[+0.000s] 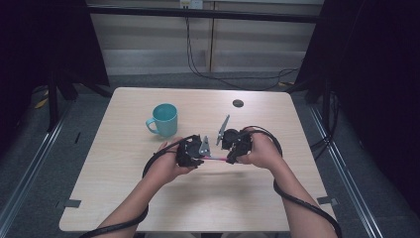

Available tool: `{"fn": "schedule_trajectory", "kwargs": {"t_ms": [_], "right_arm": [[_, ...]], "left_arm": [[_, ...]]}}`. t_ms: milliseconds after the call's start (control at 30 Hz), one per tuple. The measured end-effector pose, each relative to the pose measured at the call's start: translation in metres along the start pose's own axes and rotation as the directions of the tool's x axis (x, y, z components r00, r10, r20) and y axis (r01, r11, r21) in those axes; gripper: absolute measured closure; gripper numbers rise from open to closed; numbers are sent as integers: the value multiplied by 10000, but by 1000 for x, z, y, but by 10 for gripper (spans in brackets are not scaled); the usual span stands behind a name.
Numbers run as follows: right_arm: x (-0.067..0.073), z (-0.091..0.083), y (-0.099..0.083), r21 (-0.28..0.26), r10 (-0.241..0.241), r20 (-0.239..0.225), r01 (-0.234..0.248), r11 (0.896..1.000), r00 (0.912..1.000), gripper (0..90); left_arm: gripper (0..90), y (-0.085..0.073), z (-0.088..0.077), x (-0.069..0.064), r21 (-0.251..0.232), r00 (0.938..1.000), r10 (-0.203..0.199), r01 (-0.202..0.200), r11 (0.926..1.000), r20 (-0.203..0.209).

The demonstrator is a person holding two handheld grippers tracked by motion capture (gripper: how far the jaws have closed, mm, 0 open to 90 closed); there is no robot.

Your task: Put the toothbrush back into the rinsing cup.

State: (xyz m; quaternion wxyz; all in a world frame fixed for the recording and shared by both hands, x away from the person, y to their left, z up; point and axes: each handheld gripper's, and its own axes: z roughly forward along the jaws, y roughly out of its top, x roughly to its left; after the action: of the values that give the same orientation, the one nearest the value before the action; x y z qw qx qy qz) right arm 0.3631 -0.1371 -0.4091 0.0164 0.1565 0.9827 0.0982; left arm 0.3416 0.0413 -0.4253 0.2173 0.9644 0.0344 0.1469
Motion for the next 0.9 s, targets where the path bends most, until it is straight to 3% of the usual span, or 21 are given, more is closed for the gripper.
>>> {"fn": "schedule_trajectory", "kwargs": {"t_ms": [233,433,533,767,800,900], "right_arm": [[0,-4,0,-248,-23,-57,22,9997,10000,805],[2,-9,2,-570,-145,-70,141,9983,9999,803],[3,-13,4,-788,-181,-162,168,9967,9997,801],[3,-13,3,-1043,-92,-134,78,9945,9999,792],[1,-13,2,-1179,-133,-142,116,9930,9998,790],[2,-14,2,-1166,150,-64,-156,9931,9999,784]], "left_arm": [[778,-1,0,1,257,9998,-29,34,9997,-187],[789,-5,4,1,525,9991,-393,400,9978,-143],[802,-6,6,-2,853,9994,-354,351,9957,10],[815,-7,9,-3,1073,9975,-553,503,9930,441],[817,-7,9,-4,1014,9955,-790,734,9921,527],[819,-7,9,-4,1029,9946,-907,852,9910,501]]}}
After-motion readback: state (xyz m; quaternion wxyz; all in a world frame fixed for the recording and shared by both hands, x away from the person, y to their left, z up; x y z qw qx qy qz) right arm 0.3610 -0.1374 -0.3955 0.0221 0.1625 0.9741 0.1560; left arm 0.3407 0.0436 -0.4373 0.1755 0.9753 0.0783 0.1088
